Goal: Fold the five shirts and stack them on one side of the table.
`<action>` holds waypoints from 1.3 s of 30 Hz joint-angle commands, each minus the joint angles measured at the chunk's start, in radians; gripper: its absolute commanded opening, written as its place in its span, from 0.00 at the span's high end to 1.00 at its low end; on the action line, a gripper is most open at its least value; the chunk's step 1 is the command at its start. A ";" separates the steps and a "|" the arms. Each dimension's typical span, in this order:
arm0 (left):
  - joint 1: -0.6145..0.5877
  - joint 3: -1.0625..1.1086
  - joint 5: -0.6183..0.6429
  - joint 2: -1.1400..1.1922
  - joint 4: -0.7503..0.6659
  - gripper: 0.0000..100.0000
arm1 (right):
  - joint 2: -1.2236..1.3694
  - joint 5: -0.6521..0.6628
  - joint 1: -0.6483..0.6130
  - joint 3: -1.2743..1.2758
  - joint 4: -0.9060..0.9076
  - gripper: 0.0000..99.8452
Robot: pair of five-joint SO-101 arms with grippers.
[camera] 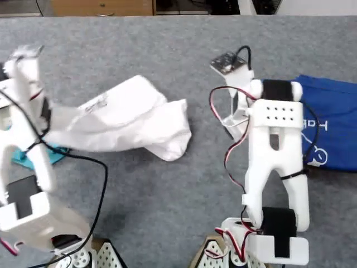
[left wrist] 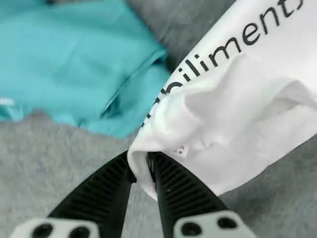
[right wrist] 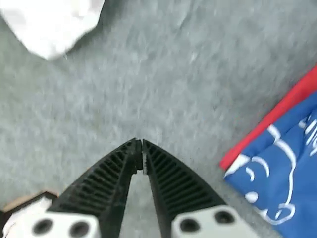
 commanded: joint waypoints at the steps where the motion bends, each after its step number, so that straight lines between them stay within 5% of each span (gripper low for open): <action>1: -0.110 0.083 -0.114 -0.058 0.009 0.98 | -0.027 -0.020 -0.070 -0.061 -0.051 1.00; 6: -0.143 0.196 -0.270 -0.058 0.009 0.93 | -0.022 -0.020 -0.206 -0.074 -0.133 0.97; 11: -0.172 0.235 -0.281 -0.050 0.009 0.86 | 0.056 -0.081 -0.312 -0.131 -0.189 0.85; 21: -0.213 0.235 -0.275 -0.047 0.009 0.85 | 0.398 -0.120 -0.460 -0.430 -0.189 0.83; 32: -0.215 0.226 0.035 -0.058 -0.040 0.85 | 0.742 -0.160 -0.535 -0.872 -0.006 0.83; 39: -0.215 0.226 0.101 -0.058 -0.043 0.85 | 0.964 -0.155 -0.561 -1.130 0.129 0.83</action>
